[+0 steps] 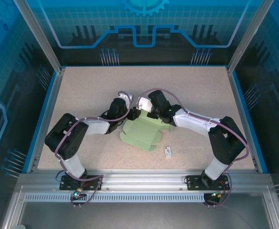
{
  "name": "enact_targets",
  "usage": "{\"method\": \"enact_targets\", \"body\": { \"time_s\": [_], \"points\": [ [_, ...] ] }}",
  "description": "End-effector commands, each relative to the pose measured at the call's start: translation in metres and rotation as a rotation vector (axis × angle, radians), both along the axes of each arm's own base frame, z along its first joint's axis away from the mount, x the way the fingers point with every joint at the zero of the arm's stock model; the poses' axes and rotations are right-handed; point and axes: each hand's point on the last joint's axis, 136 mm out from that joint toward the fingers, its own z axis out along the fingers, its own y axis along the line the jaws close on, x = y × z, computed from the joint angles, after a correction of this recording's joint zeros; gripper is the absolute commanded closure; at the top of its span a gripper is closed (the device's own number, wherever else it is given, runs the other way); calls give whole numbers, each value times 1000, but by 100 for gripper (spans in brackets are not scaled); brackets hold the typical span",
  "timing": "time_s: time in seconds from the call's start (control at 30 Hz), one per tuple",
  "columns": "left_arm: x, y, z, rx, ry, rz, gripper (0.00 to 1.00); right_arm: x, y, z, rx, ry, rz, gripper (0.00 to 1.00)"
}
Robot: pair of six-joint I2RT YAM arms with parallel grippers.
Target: Fold the paper box
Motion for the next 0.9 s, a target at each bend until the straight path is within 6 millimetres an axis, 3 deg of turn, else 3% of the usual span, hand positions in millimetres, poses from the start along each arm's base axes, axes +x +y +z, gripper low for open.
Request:
{"method": "enact_targets", "body": {
  "time_s": [0.0,0.3,0.67,0.87],
  "points": [
    [-11,-3,4,-18,14,-53,36,3,-6,14,5,-22,-21,100],
    [-11,-6,-17,5,49,-60,41,3,-4,19,20,-21,-16,100],
    [0,-20,-20,15,16,-91,58,0,-2,17,29,-13,-11,100],
    [2,-20,-29,50,20,-85,59,-1,1,19,45,-10,-4,100]
  ]
}}
